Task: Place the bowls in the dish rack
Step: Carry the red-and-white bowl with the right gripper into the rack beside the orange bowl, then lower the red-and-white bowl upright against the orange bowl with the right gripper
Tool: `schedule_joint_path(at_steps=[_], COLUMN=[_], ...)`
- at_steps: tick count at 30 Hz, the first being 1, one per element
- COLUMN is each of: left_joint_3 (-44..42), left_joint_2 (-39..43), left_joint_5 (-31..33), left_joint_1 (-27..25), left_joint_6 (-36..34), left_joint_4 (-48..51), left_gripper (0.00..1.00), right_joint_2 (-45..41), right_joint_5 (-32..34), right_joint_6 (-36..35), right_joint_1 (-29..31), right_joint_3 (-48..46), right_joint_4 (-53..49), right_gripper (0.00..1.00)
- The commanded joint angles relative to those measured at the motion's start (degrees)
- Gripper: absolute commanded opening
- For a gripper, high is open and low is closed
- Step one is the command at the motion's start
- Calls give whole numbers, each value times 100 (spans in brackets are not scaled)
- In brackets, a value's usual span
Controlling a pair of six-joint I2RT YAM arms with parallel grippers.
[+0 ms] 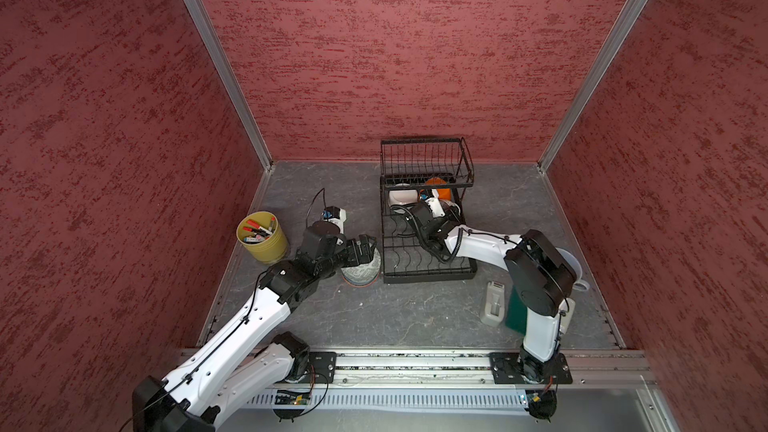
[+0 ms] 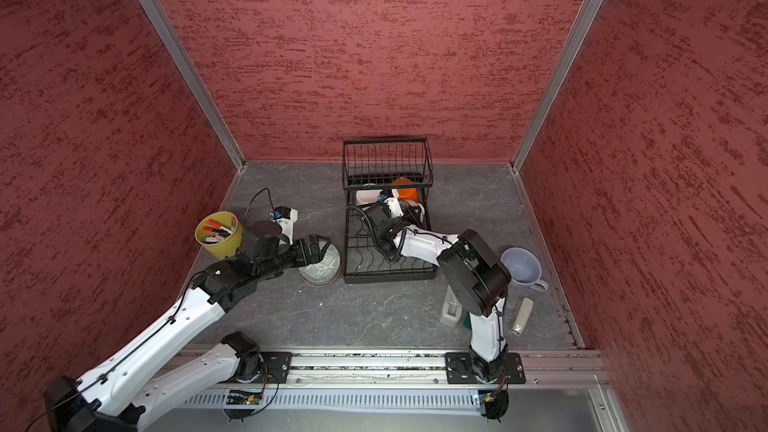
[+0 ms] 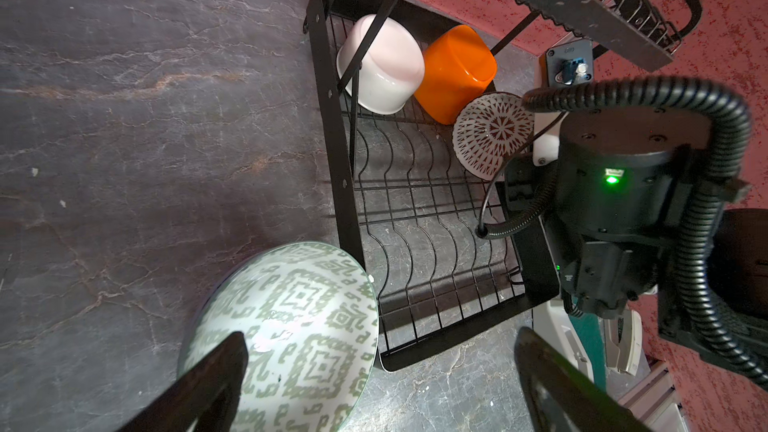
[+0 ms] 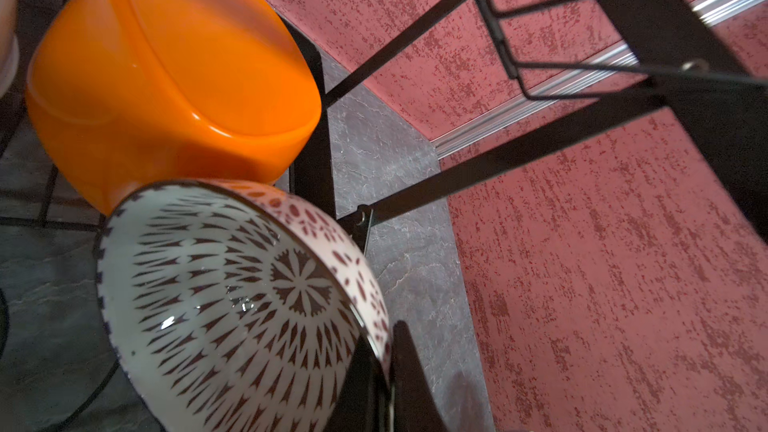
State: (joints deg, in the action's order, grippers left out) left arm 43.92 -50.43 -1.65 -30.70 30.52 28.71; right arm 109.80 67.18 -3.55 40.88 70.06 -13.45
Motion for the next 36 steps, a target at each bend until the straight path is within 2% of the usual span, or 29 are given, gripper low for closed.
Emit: schedule_joint_path(at_steps=[1, 24, 36], left_joint_3=[-22, -69, -96], left_joint_2=[85, 188, 133], left_joint_5=[-59, -11, -19], left_joint_1=[55, 64, 75], left_joint_6=[-99, -86, -67], left_joint_4=[60, 179, 109], left_gripper=[100, 100, 100], right_joint_2=[45, 512, 613], right_joint_5=[389, 657, 507], right_joint_6=[-43, -109, 750], right_joint_1=[-50, -72, -20], right_joint_3=[224, -38, 56], right_joint_4=[463, 1209, 222], right_gripper=[0, 0, 0])
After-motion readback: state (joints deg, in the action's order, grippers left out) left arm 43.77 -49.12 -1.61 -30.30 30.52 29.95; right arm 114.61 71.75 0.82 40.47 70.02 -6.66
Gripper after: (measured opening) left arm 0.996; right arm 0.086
